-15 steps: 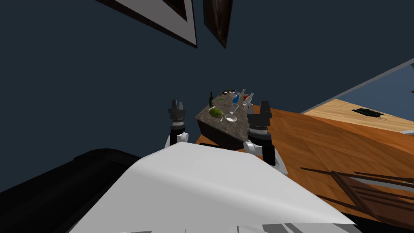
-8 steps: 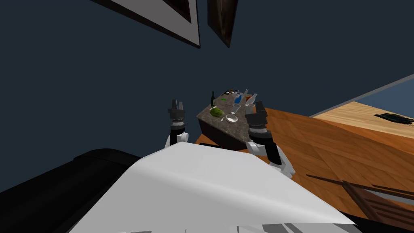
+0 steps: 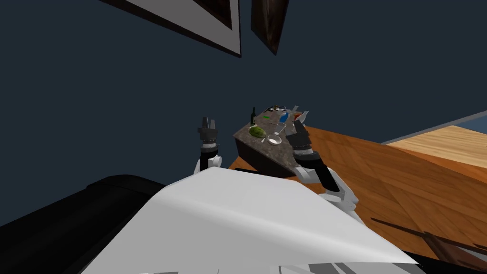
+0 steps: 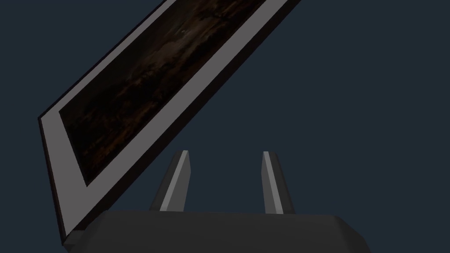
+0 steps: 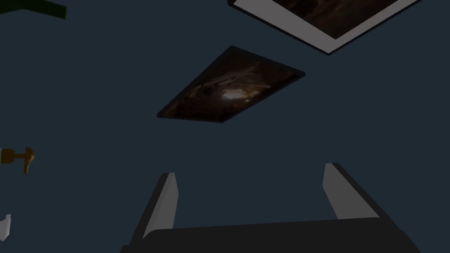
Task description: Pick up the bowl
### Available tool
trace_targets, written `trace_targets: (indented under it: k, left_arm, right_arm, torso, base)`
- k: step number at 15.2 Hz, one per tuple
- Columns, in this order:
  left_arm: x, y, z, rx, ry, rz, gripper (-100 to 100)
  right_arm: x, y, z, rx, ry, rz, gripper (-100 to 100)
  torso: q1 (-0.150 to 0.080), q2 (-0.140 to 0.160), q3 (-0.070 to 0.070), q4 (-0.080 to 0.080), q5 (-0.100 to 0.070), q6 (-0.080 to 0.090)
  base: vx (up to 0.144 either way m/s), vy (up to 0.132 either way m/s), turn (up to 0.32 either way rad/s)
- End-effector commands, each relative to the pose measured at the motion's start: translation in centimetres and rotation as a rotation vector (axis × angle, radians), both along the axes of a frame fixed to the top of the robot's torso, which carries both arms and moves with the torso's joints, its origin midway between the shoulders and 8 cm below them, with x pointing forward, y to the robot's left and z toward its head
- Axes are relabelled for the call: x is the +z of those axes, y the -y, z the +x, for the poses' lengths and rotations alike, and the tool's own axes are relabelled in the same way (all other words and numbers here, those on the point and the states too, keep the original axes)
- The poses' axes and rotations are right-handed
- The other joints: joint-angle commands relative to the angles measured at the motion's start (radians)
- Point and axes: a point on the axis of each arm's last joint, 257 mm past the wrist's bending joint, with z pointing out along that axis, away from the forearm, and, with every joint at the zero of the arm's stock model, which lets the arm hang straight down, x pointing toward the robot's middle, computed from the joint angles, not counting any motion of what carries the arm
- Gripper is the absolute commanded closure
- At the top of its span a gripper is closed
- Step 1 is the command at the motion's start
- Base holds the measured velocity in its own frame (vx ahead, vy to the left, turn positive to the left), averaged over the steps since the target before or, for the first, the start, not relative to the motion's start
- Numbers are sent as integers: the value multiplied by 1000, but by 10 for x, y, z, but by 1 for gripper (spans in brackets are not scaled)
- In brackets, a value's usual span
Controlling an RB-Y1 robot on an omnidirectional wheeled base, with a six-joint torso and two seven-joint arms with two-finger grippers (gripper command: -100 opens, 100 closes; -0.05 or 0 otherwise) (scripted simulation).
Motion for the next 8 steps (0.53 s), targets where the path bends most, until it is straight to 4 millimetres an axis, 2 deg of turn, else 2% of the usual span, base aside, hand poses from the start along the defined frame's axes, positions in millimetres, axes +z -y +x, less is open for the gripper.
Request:
trace_targets:
  k: [1,2,4,5,7,8]
  left_arm:
    - [0,0,0,0,0,0,0]
    - [0,0,0,0,0,0,0]
    - [0,0,0,0,0,0,0]
    - [0,0,0,0,0,0,0]
    - [0,0,0,0,0,0,0]
    - [0,0,0,0,0,0,0]
  right_arm:
    - [-9,1,6,21,-55,-5,-100]
    - [-10,0,6,28,-58,-26,-100]
    - [-11,-2,6,35,-61,-49,-100]
    - [-20,0,12,48,-111,-49,-100]
    - [-21,-2,11,59,-116,-82,-100]
    - [-31,1,17,65,-168,-72,-100]
  torso:
    - [0,0,0,0,0,0]
    - [0,0,0,0,0,0]
    - [0,0,0,0,0,0]
    - [1,-1,0,0,0,0]
    - [1,0,0,0,0,-1]
    - [1,0,0,0,0,0]
  base:
    - [-36,-34,176]
    - [-37,-35,213]
    - [-20,-22,30]
    - [-24,-14,165]
    - [-30,-20,167]
    - [-37,-27,162]
